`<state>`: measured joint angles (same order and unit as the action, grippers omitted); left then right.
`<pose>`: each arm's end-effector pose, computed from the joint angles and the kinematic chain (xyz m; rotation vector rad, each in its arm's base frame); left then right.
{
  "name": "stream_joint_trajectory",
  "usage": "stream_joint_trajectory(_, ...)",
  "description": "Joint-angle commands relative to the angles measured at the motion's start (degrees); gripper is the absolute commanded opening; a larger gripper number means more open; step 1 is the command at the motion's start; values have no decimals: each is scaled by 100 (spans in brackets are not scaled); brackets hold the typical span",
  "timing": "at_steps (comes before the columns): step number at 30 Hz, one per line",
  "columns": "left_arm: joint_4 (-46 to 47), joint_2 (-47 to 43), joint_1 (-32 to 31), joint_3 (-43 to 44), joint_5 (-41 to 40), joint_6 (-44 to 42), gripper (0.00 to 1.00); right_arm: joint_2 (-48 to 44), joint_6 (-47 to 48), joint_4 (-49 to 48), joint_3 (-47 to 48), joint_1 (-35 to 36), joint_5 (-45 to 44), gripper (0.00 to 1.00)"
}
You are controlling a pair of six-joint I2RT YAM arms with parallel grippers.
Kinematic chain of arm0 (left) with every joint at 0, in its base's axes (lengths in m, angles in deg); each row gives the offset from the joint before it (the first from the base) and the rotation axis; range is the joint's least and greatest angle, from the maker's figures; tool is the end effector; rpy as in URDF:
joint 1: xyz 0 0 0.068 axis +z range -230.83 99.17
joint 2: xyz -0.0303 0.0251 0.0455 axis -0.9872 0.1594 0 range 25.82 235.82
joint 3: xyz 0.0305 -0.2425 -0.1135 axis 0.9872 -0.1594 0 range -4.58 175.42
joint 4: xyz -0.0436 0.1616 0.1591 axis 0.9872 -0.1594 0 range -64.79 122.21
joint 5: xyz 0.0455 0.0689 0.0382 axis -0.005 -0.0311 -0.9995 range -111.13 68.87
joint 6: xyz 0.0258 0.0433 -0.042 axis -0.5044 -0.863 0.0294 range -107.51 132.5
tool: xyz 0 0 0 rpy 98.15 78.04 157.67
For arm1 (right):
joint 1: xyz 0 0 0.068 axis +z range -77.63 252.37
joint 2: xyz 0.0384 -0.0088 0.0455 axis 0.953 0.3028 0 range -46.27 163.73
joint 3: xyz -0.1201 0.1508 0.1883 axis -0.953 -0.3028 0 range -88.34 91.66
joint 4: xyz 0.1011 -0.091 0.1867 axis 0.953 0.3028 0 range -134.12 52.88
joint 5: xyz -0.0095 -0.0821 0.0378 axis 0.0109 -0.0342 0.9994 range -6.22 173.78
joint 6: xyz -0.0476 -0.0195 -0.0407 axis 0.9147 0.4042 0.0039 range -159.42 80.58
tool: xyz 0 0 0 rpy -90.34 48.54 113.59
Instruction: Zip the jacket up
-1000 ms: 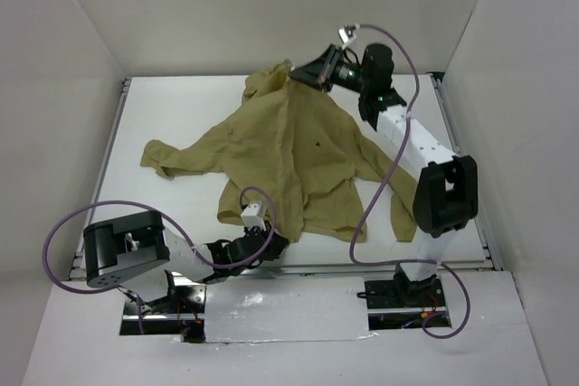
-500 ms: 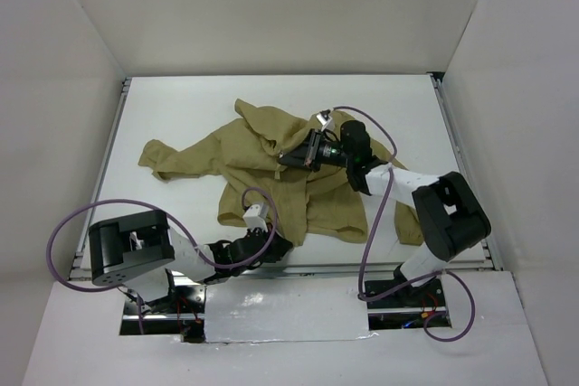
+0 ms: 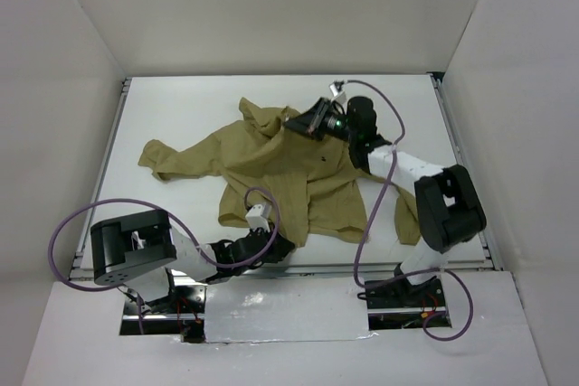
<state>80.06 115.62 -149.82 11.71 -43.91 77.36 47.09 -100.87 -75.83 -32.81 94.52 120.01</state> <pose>0.1070 -0.2228 0.1351 -0.1942 2.1491 -1.0699 0.3169 0.1620 0.2784 0.1107 1.9343 1.5664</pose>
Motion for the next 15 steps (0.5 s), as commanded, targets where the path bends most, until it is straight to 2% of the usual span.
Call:
stream_joint_trajectory(1,-769,108,-44,-4,73,-61,0,672,-1077,85,1341,-316,-573,0)
stream_joint_trajectory(3,-987,29,-44,31,-58,-18,0,1286,-1586,138,1933,-387,-712,0)
stream_joint_trajectory(4,-1093,-6,-44,84,-120,9,0,1481,-1650,269,2605,-404,-766,0)
stream_joint_trajectory(5,-1233,-50,-53,128,-173,35,0,1666,-1677,696,3004,-413,-836,0)
stream_joint_trajectory(6,-1513,-137,-44,172,-252,53,0,2077,-1625,944,3834,-422,-871,0)
stream_joint_trajectory(7,-1664,-199,-53,242,-305,62,0,2272,-1581,1434,4217,-448,-872,0)
stream_joint_trajectory(9,-2006,-409,-44,295,-349,53,0,2624,-1475,1719,4894,-475,-776,0)
stream_joint_trajectory(10,-2130,-506,-53,304,-402,53,5,2861,-1449,1816,5359,-484,-619,0)
stream_joint_trajectory(11,-2279,-733,-53,313,-454,62,23,2907,-1414,1878,5485,-492,-556,18)
stream_joint_trajectory(12,-2455,-858,-62,330,-516,140,40,2924,-1370,1861,5573,-510,-495,30)
stream_joint_trajectory(13,-3005,-1007,-62,409,-682,219,59,2881,-1326,1887,5592,-528,-355,42)
stream_joint_trajectory(14,-3254,-1174,-70,453,-779,211,91,2828,-1178,1974,5618,-536,-310,57)
stream_joint_trajectory(15,-3517,-1558,-71,514,-876,185,99,2767,-1063,2062,5636,-536,-275,62)
